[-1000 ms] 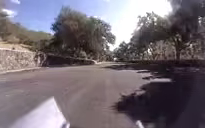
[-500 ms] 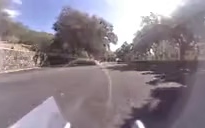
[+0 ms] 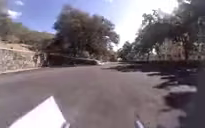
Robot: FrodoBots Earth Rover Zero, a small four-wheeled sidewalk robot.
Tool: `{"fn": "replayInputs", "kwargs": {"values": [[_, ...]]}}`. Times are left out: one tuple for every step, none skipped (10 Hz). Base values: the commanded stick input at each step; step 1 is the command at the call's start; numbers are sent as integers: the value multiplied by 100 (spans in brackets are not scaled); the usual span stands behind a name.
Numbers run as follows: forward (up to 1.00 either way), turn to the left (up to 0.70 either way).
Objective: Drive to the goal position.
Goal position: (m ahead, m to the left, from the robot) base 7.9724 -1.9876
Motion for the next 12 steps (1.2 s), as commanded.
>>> {"fn": "replayInputs", "kwargs": {"values": [[70,0],[70,0],[70,0],[70,0],[70,0],[70,0],[70,0],[70,0],[70,0],[70,0],[70,0],[70,0]]}}
